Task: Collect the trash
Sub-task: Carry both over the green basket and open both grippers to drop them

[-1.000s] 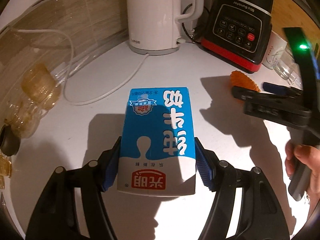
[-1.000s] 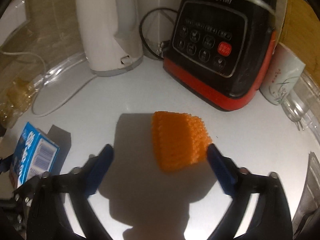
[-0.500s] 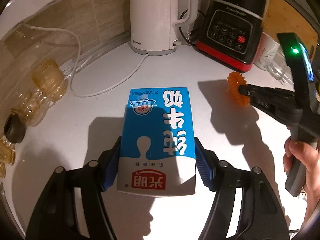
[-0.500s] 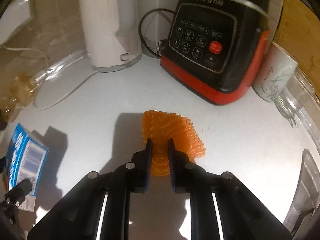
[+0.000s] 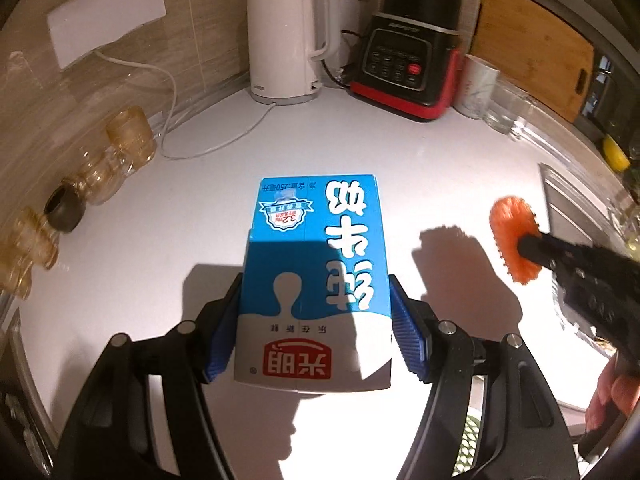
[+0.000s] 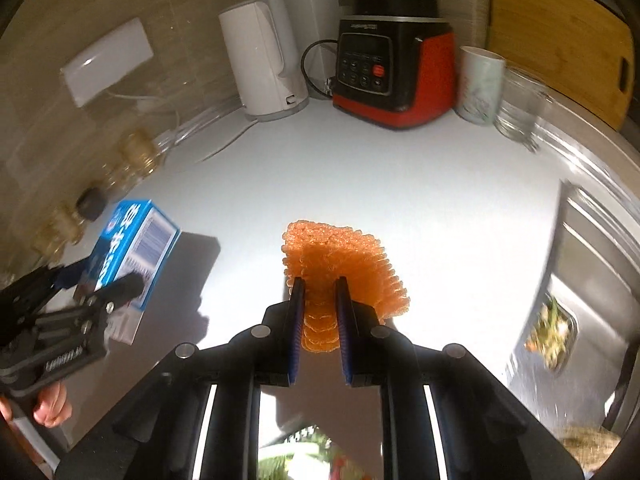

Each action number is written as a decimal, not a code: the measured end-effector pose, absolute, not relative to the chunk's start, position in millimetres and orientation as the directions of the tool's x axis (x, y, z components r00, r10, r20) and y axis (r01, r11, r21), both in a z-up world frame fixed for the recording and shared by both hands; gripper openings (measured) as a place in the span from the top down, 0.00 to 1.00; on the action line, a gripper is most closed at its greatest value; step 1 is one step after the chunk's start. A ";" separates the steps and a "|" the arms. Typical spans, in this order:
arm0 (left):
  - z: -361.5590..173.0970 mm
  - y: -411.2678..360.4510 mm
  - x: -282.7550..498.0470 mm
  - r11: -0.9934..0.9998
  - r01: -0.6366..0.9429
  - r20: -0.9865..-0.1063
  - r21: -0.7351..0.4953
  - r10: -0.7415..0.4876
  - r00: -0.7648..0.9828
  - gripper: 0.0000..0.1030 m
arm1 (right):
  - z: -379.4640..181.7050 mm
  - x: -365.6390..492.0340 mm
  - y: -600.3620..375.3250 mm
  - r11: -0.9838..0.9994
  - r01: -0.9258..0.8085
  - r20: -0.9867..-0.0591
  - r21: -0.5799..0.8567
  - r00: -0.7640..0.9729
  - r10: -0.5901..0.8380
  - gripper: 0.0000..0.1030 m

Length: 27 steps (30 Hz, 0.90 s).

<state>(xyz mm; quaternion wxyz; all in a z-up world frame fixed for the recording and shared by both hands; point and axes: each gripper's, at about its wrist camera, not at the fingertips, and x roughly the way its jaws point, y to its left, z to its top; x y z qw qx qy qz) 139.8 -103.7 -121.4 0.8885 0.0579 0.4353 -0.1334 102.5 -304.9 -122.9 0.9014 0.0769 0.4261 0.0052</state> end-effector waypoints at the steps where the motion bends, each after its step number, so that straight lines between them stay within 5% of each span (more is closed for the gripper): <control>1: -119.6 -104.8 131.9 0.957 0.289 -0.788 -0.014 -0.188 0.587 0.37 | -120.6 88.9 -305.9 0.988 0.055 -0.768 0.145 0.635 0.077 0.84; 27: -166.3 -135.8 -82.4 0.945 0.327 -0.866 -0.029 -0.187 0.464 0.37 | -147.4 -137.2 -314.8 0.976 -0.017 -0.820 0.219 0.539 0.193 0.84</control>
